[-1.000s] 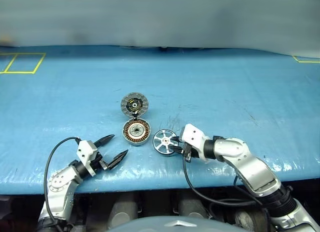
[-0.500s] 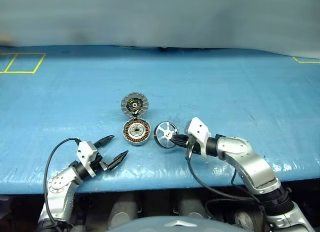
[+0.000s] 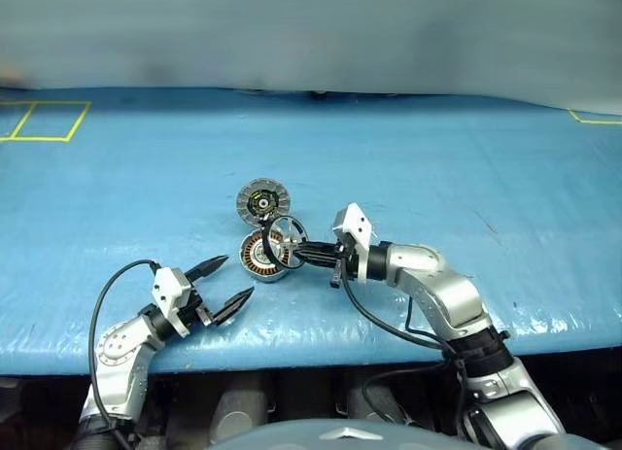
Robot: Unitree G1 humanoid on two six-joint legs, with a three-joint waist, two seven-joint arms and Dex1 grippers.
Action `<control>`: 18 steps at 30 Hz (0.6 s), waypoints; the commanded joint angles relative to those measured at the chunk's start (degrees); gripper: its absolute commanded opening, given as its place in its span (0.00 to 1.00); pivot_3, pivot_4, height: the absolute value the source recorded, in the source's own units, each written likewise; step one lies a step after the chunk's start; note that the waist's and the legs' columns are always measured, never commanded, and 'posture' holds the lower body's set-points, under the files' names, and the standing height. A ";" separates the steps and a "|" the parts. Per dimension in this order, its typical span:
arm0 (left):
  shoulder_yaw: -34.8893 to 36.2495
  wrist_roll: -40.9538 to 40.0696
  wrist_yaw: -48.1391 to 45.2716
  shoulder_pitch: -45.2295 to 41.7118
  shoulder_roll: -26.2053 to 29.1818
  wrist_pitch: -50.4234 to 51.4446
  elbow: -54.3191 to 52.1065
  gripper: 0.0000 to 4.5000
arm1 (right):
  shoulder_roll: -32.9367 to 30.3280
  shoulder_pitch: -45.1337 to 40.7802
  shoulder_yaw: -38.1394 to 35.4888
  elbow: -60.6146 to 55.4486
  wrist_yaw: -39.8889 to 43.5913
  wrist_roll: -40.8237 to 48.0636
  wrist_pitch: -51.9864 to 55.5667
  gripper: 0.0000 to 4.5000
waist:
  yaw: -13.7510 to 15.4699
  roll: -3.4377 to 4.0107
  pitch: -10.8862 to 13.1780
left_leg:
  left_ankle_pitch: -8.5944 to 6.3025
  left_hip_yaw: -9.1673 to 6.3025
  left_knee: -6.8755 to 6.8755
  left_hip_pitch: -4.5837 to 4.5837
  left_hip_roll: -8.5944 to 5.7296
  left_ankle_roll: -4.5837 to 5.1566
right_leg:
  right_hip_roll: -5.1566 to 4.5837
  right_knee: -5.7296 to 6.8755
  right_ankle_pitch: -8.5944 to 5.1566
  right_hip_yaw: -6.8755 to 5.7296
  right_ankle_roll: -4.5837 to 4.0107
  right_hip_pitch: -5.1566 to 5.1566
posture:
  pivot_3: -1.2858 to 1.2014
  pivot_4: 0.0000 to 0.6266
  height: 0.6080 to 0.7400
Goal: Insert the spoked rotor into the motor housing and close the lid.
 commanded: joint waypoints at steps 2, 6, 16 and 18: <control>0.09 -0.01 -0.42 -0.10 -0.05 -1.46 -0.51 1.00 | 1.23 -2.42 0.64 1.94 2.61 0.45 -2.57 0.01 | -0.08 0.00 0.00 | -0.01 0.00 0.00 0.00 0.00 0.00 | 0.00 0.00 0.00 0.00 0.00 0.00 | 0.52 0.24 1.00; 0.07 0.11 -0.24 0.12 -0.07 -1.54 -0.53 1.00 | 2.06 -3.89 1.91 4.70 3.73 -0.56 -3.53 0.01 | -0.22 0.00 0.00 | -0.02 0.00 0.01 0.03 0.02 -0.05 | 0.02 0.04 0.00 0.01 0.00 0.00 | 0.52 0.24 1.00; 0.11 0.38 0.63 0.67 -0.28 -1.89 -0.69 1.00 | 4.31 -6.27 3.59 10.76 4.02 -3.27 -6.26 0.01 | -0.18 0.00 0.00 | -0.05 -0.01 0.02 0.04 0.01 -0.10 | 0.01 0.05 0.01 0.00 -0.01 0.02 | 0.52 0.24 1.00; 0.13 0.40 0.76 0.78 -0.28 -1.90 -0.78 1.00 | 4.43 -6.60 3.53 11.92 3.84 -3.76 -6.81 0.01 | -0.20 0.01 0.00 | -0.05 -0.01 0.03 0.03 0.01 -0.10 | 0.00 0.05 0.01 0.00 -0.01 0.02 | 0.52 0.24 1.00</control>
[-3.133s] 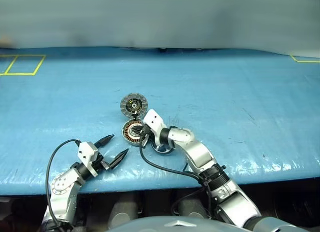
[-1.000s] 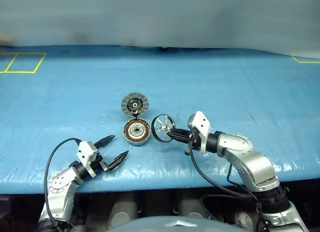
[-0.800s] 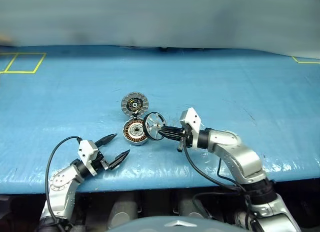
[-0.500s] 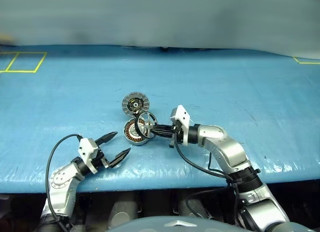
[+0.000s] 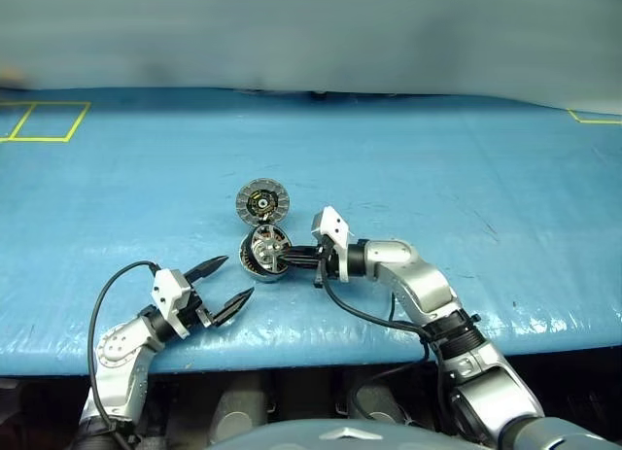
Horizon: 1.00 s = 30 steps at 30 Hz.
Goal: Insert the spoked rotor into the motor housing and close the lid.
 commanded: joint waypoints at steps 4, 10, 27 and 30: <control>0.09 0.30 0.57 0.38 -0.18 -1.00 -0.84 1.00 | 0.39 -1.48 -0.56 1.35 0.29 -1.10 -2.27 0.01 | -0.01 0.00 0.00 | 0.00 0.00 0.00 0.01 0.00 -0.01 | 0.00 0.01 0.00 0.00 0.00 0.00 | 0.52 0.24 1.00; 0.04 0.33 0.88 0.49 -0.21 -1.05 -0.74 1.00 | 0.20 -1.46 -0.37 1.08 0.67 -1.36 -2.03 0.14 | 0.00 0.00 0.00 | 0.00 0.00 0.01 0.01 0.00 -0.01 | 0.00 0.01 0.00 0.00 0.00 0.01 | 0.52 0.24 1.00; 1.10 0.13 2.44 1.14 -0.30 -1.01 -0.56 1.00 | 4.07 -1.03 -1.69 1.75 -3.14 -2.28 -4.02 0.26 | -0.05 0.00 0.00 | -0.08 0.00 0.01 0.03 0.00 -0.16 | 0.00 0.02 0.01 0.01 0.00 0.01 | 0.52 0.24 1.00; 1.24 0.32 3.27 1.08 -0.17 -1.13 -0.52 1.00 | 4.94 -1.18 -1.89 2.52 -4.51 -2.83 -4.57 0.04 | -0.05 0.00 0.00 | -0.08 0.00 0.01 0.02 0.00 -0.15 | 0.01 0.02 0.01 0.01 0.00 0.01 | 0.52 0.24 1.00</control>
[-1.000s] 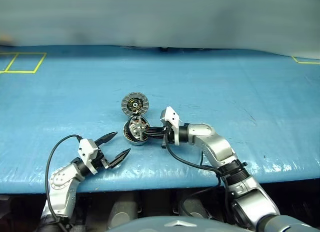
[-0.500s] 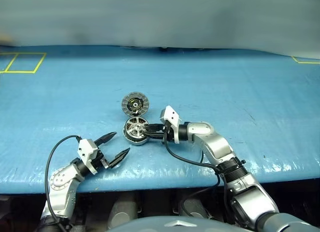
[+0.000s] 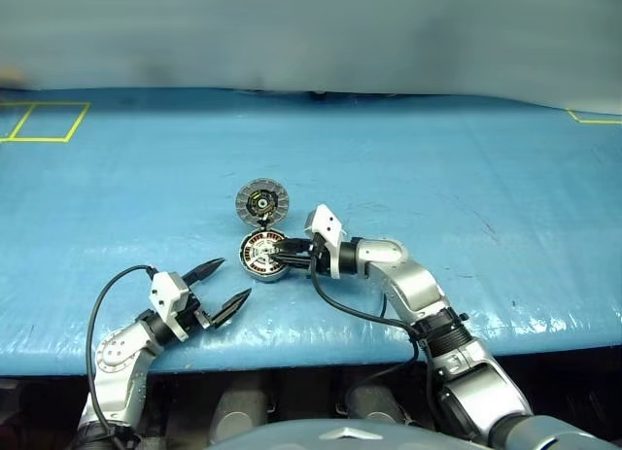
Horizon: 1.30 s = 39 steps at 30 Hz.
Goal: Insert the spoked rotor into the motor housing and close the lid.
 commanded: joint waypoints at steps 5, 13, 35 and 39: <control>0.77 0.59 1.55 -0.33 0.04 -1.06 -0.26 1.00 | 1.53 -1.16 0.16 2.99 -4.18 -3.41 -2.65 0.01 | -0.02 0.00 0.00 | 0.01 0.01 0.00 0.01 0.00 0.00 | 0.01 0.01 0.00 -0.01 0.00 0.01 | 0.52 0.24 1.00; 0.36 1.51 2.24 -0.68 -0.26 -1.28 0.06 1.00 | 0.72 -0.37 -1.33 1.02 -5.26 -3.77 -3.45 0.01 | 0.00 0.00 0.00 | 0.02 0.01 0.02 0.08 0.00 -0.03 | 0.04 0.04 0.00 0.00 0.01 0.06 | 0.52 0.24 1.00; 4.39 6.36 18.40 -18.36 -1.24 9.65 10.29 0.27 | -4.94 13.41 -7.57 -16.68 -6.34 4.27 3.97 0.00 | 0.25 -0.01 0.00 | 0.14 -0.04 0.25 0.05 0.03 0.16 | 0.15 0.07 0.08 -0.10 0.17 0.16 | 0.52 0.24 1.00; 5.07 8.90 23.48 -27.09 -2.04 9.70 18.40 0.01 | -5.14 14.58 -7.36 -17.88 -7.29 4.15 4.41 0.00 | 0.21 -0.04 0.00 | 0.15 -0.04 0.32 0.04 0.03 0.19 | 0.20 0.06 0.15 -0.06 0.33 0.17 | 0.52 0.24 1.00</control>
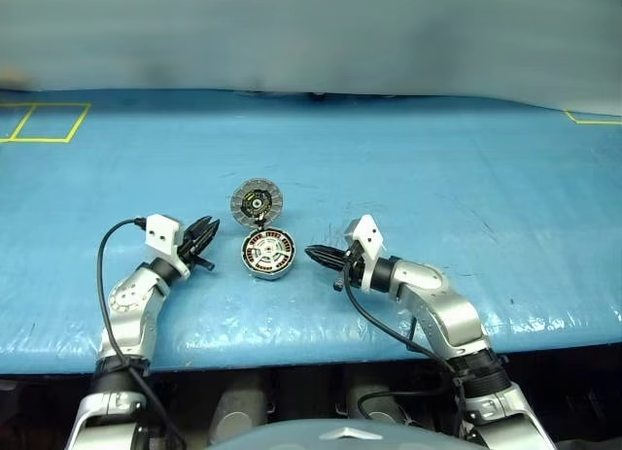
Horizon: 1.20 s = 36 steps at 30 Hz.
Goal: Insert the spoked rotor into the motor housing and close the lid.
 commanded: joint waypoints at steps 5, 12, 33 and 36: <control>0.26 1.00 0.21 -14.11 -0.72 -1.11 13.67 0.01 | -0.67 1.90 0.75 -4.28 -0.72 0.96 0.83 0.00 | 0.51 -0.08 0.02 | 0.01 -0.03 0.04 -0.11 -0.03 0.06 | 0.05 -0.03 0.20 -0.05 0.21 -0.03 | 0.52 0.24 1.00; 1.52 -4.99 -14.68 -22.14 -2.29 -1.31 20.12 0.01 | -1.89 3.35 1.68 -5.16 -0.27 1.08 1.28 0.00 | 0.57 -0.12 0.04 | 0.09 0.01 0.18 -0.37 -0.06 -0.05 | 0.25 -0.06 0.23 -0.04 0.25 -0.03 | 0.52 0.24 1.00; -11.97 -7.24 -43.46 -19.27 1.51 17.49 -1.02 0.01 | -5.63 5.01 -3.90 -6.00 -3.85 1.23 1.11 0.00 | 0.24 -0.12 0.05 | 0.05 0.01 0.30 -0.48 -0.02 0.04 | 0.50 -0.04 0.22 0.35 0.21 -0.03 | 0.52 0.24 1.00; -14.46 -5.48 -42.73 -16.99 2.10 17.68 -4.44 0.01 | -5.42 4.97 -4.19 -5.92 -4.61 1.15 0.93 0.00 | 0.23 -0.12 0.05 | 0.04 0.01 0.30 -0.48 0.00 0.06 | 0.56 -0.05 0.15 0.49 0.08 -0.06 | 0.52 0.24 1.00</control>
